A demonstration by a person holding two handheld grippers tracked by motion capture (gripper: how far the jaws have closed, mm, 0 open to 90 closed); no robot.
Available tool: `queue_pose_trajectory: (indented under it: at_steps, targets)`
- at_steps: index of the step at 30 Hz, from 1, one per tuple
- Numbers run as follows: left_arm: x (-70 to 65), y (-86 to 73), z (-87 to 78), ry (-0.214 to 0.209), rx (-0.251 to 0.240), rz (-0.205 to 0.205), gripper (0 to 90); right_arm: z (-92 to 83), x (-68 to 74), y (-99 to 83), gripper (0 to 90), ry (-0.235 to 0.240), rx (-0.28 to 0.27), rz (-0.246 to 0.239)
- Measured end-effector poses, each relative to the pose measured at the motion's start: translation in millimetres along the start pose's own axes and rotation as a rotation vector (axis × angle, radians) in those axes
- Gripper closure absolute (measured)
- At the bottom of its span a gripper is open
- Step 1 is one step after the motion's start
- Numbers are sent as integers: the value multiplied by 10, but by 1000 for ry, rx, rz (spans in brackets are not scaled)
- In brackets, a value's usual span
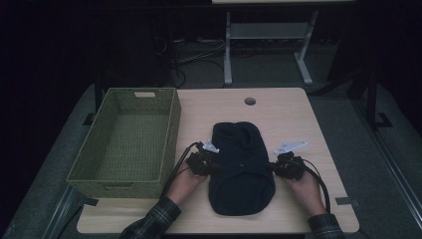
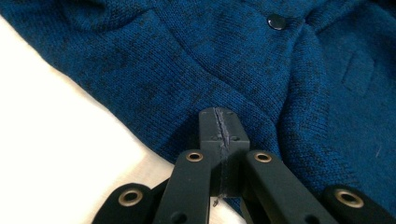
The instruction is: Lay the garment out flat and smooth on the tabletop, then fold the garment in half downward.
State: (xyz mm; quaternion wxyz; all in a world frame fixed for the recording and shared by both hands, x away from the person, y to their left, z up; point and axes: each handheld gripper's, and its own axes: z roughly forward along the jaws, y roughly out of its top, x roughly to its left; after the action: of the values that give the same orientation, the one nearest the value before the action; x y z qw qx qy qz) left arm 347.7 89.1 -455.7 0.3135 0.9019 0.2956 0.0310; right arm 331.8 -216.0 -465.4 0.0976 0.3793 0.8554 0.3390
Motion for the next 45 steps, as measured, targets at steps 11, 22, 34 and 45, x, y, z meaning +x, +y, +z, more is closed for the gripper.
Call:
queue_pose_trajectory:
  at_steps: [11, 22, 34, 45]
  targets:
    - [-105, -71, -24, -34, -6, 18, 899, -133, 154, -161, 900, 8, 8, -11]
    - [-230, -97, -26, -54, 1, 55, 899, -251, 244, -314, 900, 22, 4, -7]
    - [-225, -88, -37, -84, -4, 31, 834, -271, 235, -331, 697, 22, -25, 6]
    - [-98, 4, -188, -67, -63, 8, 571, -364, 110, -234, 437, -3, -92, 45]
